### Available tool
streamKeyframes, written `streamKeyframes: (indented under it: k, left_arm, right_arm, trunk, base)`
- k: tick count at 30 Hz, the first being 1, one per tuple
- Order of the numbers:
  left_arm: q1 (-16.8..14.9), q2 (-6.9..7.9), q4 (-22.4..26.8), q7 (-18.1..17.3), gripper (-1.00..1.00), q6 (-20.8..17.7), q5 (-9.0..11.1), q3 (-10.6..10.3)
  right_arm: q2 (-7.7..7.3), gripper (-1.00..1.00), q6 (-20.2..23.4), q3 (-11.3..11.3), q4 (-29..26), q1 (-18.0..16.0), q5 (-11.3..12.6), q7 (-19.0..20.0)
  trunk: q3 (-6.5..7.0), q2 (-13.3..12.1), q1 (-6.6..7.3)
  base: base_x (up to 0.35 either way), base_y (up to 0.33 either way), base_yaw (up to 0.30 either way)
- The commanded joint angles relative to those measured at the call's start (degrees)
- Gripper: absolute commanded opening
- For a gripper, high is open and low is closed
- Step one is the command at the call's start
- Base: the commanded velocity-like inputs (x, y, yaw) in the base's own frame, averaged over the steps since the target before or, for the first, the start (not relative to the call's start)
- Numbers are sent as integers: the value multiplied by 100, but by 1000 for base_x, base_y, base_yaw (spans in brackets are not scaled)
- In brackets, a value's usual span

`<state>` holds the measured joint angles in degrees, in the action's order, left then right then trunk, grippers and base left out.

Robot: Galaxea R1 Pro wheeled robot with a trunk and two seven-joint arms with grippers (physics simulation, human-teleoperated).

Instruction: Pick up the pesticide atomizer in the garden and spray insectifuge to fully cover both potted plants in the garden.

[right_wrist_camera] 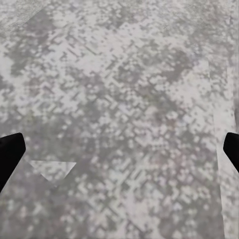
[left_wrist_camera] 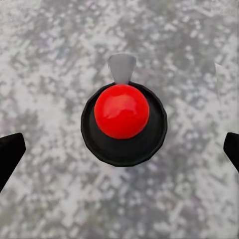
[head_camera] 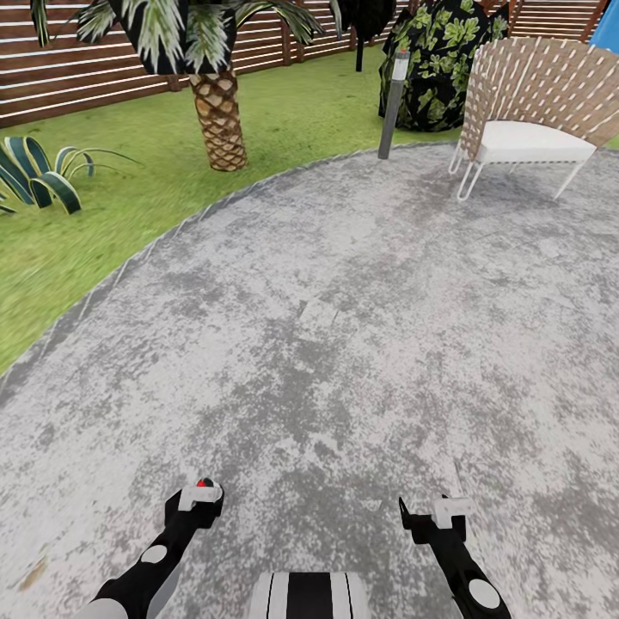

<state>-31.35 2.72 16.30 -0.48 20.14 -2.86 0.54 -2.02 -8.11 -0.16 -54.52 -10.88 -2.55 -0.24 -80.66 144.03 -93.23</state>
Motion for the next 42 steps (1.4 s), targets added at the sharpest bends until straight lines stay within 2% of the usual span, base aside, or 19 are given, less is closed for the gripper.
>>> streamKeyframes:
  k: [1, 9, 12, 15, 23, 27, 30, 42]
  left_arm:
    - [-2, 1, -4, -5, 100, 21, -30, 6]
    - [-2, 1, -4, -5, 100, 31, -26, 7]
    - [-2, 1, -4, -5, 100, 262, -23, 8]
    - [-2, 1, -4, -5, 100, 357, -22, 8]
    - [-2, 1, -11, -5, 100, 376, -22, 8]
    - [-2, 1, -13, -5, 100, 376, -22, 8]
    - [-1, 1, -13, -5, 100, 381, -22, 8]
    - [-2, -8, -13, -5, 100, 385, -22, -1]
  right_arm:
    - [0, 100, -15, -2, 2, -2, -27, -2]
    - [0, 100, -15, -2, 2, -2, -26, -2]
    - [0, 100, -15, -2, 4, -2, -27, -2]
    - [0, 100, -15, -2, 4, -2, -27, -2]
    - [0, 100, -15, -2, 33, -2, -27, -2]
    - [0, 100, -15, -2, 37, -2, -27, -2]
    - [0, 100, -15, -2, 37, -2, -27, -2]
    - [0, 100, -15, -2, 37, -2, -27, -2]
  trunk:
    - [-3, 1, 1]
    - [-5, 1, 1]
    - [-89, 5, -7]
    - [-108, 5, -7]
    - [-116, 5, -7]
    - [-227, 10, -17]
    - [-246, 10, -17]
    - [-256, 10, -17]
  base:
    - [7, -5, 0]
    - [2, -1, 0]
    - [0, 0, 0]
    - [0, 0, 0]
    - [0, 0, 0]
    - [0, 0, 0]
    - [0, 0, 0]
    - [57, 0, 0]
